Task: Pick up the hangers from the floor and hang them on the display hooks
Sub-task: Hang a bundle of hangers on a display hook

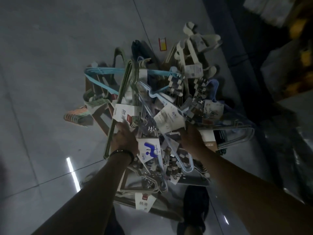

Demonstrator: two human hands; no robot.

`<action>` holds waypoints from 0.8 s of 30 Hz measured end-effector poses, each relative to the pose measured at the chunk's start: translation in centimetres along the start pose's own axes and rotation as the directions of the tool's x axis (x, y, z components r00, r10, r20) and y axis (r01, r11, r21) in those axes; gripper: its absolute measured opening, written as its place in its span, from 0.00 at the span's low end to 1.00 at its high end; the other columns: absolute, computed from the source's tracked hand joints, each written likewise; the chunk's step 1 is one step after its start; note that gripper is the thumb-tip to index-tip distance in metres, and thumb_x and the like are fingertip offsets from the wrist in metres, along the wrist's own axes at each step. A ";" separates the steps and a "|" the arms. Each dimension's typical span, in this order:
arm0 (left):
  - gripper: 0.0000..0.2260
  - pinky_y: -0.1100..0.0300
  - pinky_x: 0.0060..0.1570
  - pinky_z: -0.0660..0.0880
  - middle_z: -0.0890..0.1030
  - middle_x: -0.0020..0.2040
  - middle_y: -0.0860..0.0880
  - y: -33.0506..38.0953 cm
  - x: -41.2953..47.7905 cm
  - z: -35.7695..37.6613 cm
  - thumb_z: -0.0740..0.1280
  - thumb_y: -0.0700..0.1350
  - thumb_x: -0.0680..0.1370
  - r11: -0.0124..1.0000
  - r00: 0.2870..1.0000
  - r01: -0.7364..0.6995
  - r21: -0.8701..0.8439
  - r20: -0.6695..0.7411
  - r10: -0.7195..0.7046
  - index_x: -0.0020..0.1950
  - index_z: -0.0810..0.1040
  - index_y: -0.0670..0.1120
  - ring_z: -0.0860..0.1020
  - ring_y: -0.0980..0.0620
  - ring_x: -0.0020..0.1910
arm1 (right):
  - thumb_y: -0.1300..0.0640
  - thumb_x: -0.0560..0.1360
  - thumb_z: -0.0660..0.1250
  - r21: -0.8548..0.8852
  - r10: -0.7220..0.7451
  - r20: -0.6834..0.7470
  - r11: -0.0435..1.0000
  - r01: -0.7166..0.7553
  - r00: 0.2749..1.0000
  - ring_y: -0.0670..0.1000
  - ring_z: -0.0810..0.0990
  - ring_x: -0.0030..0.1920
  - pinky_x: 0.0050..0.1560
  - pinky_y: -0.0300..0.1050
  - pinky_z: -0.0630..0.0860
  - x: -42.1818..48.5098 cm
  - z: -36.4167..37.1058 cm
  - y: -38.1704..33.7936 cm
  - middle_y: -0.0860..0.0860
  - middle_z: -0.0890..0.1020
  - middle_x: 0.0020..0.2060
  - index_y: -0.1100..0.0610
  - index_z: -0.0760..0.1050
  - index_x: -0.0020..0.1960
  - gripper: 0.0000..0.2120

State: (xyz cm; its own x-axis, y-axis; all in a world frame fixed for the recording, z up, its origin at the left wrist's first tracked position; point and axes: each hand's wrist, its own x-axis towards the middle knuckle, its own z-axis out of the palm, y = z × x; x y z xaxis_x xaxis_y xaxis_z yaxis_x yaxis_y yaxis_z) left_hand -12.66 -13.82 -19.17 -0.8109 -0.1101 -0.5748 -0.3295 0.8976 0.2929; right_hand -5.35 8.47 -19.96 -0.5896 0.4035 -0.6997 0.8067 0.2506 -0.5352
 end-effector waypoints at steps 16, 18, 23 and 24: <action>0.25 0.50 0.52 0.78 0.81 0.63 0.43 5.9 -12.7 3.6 0.56 0.46 0.87 0.947 0.975 -0.178 0.268 0.175 0.134 0.83 0.53 0.52 0.83 0.42 0.57 | 0.55 0.83 0.65 -0.194 -0.016 -0.388 0.979 -0.065 0.922 0.63 0.83 0.49 0.48 0.53 0.78 -11.6 -10.3 4.7 0.60 0.85 0.53 0.58 0.74 0.64 0.12; 0.25 0.50 0.52 0.77 0.80 0.64 0.42 6.4 -12.4 4.7 0.56 0.48 0.87 0.947 0.974 -0.156 0.281 0.206 0.099 0.83 0.52 0.51 0.82 0.41 0.59 | 0.56 0.84 0.64 -0.169 0.001 -0.403 0.983 -0.075 0.915 0.64 0.82 0.49 0.46 0.49 0.72 -11.8 -11.2 5.4 0.61 0.83 0.50 0.61 0.75 0.62 0.10; 0.23 0.48 0.63 0.76 0.79 0.67 0.39 5.3 -10.0 6.7 0.65 0.52 0.84 0.984 0.951 -0.018 0.175 0.306 -0.037 0.75 0.69 0.42 0.79 0.38 0.65 | 0.49 0.85 0.61 -0.072 -0.082 -0.307 0.995 0.063 0.948 0.59 0.81 0.62 0.54 0.42 0.72 -11.8 -11.3 5.3 0.56 0.82 0.64 0.57 0.74 0.72 0.19; 0.21 0.49 0.62 0.76 0.80 0.66 0.39 5.4 -10.1 6.4 0.65 0.54 0.84 0.991 0.949 -0.008 0.131 0.313 -0.033 0.72 0.72 0.43 0.79 0.39 0.65 | 0.50 0.85 0.60 -0.055 -0.108 -0.289 0.994 0.096 0.951 0.57 0.81 0.63 0.53 0.38 0.71 -11.7 -11.0 4.9 0.55 0.82 0.65 0.55 0.73 0.74 0.19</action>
State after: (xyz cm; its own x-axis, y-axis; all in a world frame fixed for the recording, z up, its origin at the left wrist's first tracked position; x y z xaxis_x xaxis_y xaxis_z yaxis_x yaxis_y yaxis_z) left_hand -3.17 -5.19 -16.68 -0.6072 -0.0008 -0.7945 -0.2562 0.9468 0.1948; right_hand 6.00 14.63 -9.19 -0.6363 0.6110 -0.4709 0.7471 0.3360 -0.5735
